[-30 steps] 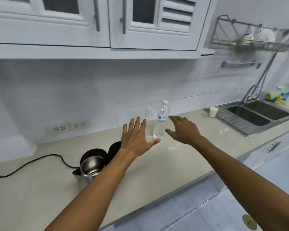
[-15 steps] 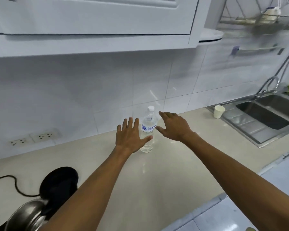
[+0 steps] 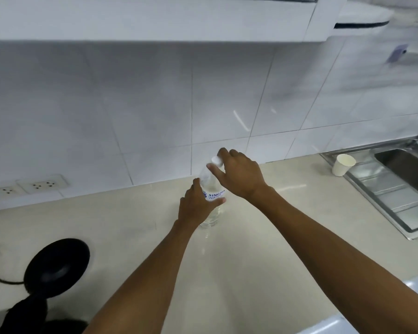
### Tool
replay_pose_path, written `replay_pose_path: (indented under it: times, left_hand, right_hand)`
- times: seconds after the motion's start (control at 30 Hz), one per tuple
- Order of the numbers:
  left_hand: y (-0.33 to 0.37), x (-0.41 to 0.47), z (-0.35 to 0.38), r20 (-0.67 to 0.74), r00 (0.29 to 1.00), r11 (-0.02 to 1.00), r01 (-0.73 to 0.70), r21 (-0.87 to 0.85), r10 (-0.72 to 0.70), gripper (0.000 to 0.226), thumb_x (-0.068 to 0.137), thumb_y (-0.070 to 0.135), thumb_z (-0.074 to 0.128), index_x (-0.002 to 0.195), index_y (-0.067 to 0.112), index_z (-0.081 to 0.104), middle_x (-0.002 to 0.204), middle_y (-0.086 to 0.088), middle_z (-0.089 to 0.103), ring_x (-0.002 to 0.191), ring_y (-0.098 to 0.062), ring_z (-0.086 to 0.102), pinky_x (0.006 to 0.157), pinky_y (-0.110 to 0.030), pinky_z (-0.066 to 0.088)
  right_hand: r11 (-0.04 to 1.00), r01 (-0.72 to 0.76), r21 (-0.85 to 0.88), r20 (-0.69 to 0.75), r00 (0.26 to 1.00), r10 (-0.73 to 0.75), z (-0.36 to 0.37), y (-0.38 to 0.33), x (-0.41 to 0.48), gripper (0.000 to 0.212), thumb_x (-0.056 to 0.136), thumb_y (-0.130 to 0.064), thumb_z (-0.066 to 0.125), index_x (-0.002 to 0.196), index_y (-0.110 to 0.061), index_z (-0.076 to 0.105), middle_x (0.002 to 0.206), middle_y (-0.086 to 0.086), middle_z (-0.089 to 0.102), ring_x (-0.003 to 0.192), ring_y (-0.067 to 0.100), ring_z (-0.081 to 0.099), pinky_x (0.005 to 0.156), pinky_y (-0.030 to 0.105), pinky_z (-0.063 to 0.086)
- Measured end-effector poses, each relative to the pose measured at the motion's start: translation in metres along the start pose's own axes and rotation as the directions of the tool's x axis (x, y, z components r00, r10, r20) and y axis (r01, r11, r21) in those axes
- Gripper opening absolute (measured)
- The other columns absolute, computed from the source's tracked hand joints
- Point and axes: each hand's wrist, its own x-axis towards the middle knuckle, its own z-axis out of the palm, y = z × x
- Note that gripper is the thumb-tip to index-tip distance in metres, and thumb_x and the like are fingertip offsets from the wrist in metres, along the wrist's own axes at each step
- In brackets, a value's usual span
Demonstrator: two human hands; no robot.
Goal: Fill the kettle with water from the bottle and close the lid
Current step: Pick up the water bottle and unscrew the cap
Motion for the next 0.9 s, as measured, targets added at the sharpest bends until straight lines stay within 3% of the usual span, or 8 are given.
replay_pose_path:
  times: [0.13,0.2,0.3,0.4,0.47,0.6,0.8,0.9]
  left_hand:
    - [-0.013,0.003,0.021,-0.039,0.995,0.958,0.073,-0.277,-0.087,0.081,0.066,0.057,0.097,0.126,0.026,0.051,0.123,0.006,0.066,0.115,-0.019,0.064,0.084,-0.018,0.045]
    - [-0.018,0.003,0.027,-0.053,0.997,0.953,0.037,-0.301,-0.056,0.080,0.063,0.057,0.098,0.120,0.027,0.052,0.118,0.010,0.066,0.108,-0.013,0.061,0.084,-0.018,0.046]
    - [-0.020,-0.001,0.027,-0.017,1.000,0.942,-0.024,-0.335,0.019,0.089,0.060,0.067,0.093,0.124,0.017,0.057,0.120,0.005,0.071,0.112,-0.020,0.068,0.092,-0.022,0.052]
    - [-0.024,-0.026,0.017,-0.039,0.999,0.947,-0.034,-0.319,0.022,0.066,0.068,0.053,0.097,0.114,0.030,0.055,0.108,0.019,0.066,0.099,-0.007,0.066,0.076,-0.001,0.041]
    - [-0.025,-0.051,0.011,-0.056,0.998,0.920,-0.050,-0.388,0.030,0.057,0.068,0.052,0.097,0.106,0.039,0.056,0.099,0.030,0.069,0.092,0.006,0.067,0.072,0.002,0.043]
    - [-0.027,-0.117,-0.005,-0.160,0.987,0.827,-0.115,-0.550,0.031,0.062,0.061,0.055,0.098,0.108,0.041,0.059,0.106,0.031,0.072,0.095,0.007,0.071,0.076,-0.003,0.050]
    - [-0.036,-0.199,-0.054,-0.177,0.970,0.793,-0.240,-0.560,0.169,0.065,0.064,0.047,0.100,0.115,0.039,0.059,0.108,0.024,0.076,0.099,-0.001,0.075,0.084,-0.015,0.058]
    - [-0.042,-0.241,-0.088,-0.184,0.957,0.756,-0.289,-0.588,0.223,0.065,0.067,0.045,0.098,0.120,0.038,0.062,0.110,0.019,0.078,0.101,-0.003,0.076,0.088,-0.025,0.062]
  right_hand:
    - [0.999,0.044,-0.033,-0.042,0.998,-0.045,0.000,-0.003,-0.006,0.051,0.099,-0.059,0.049,0.114,-0.010,0.056,0.094,0.009,0.070,0.084,0.030,0.068,0.064,0.031,0.039]
    - [0.997,0.066,-0.032,-0.044,0.997,-0.067,-0.003,-0.004,-0.012,0.049,0.099,-0.056,0.052,0.111,-0.009,0.057,0.090,0.010,0.071,0.079,0.031,0.067,0.063,0.030,0.036]
    - [0.993,0.112,-0.040,-0.040,0.993,-0.114,-0.008,-0.006,-0.020,0.044,0.100,-0.050,0.055,0.104,-0.006,0.058,0.085,0.012,0.070,0.076,0.033,0.066,0.061,0.030,0.033]
    - [0.989,0.148,-0.030,-0.039,0.988,-0.149,-0.019,-0.017,-0.034,0.042,0.101,-0.047,0.055,0.099,-0.004,0.057,0.083,0.013,0.068,0.076,0.034,0.063,0.060,0.031,0.035]
    - [0.989,0.145,-0.004,-0.050,0.988,-0.145,-0.032,-0.028,-0.042,0.040,0.101,-0.046,0.054,0.093,-0.006,0.053,0.081,0.012,0.066,0.073,0.032,0.059,0.059,0.032,0.037]
    - [0.984,0.177,0.017,-0.060,0.983,-0.176,-0.068,-0.065,-0.065,0.040,0.100,-0.047,0.055,0.083,-0.014,0.039,0.076,0.009,0.064,0.066,0.029,0.052,0.057,0.034,0.038]
    - [0.960,0.280,-0.030,-0.028,0.959,-0.281,-0.121,-0.129,-0.114,0.038,0.100,-0.047,0.055,0.085,-0.015,0.042,0.077,0.010,0.066,0.069,0.034,0.061,0.060,0.034,0.040]
    - [0.949,0.315,0.015,-0.051,0.948,-0.314,-0.148,-0.164,-0.140,0.039,0.100,-0.047,0.056,0.082,-0.015,0.044,0.064,-0.004,0.050,0.056,0.022,0.049,0.057,0.031,0.031]
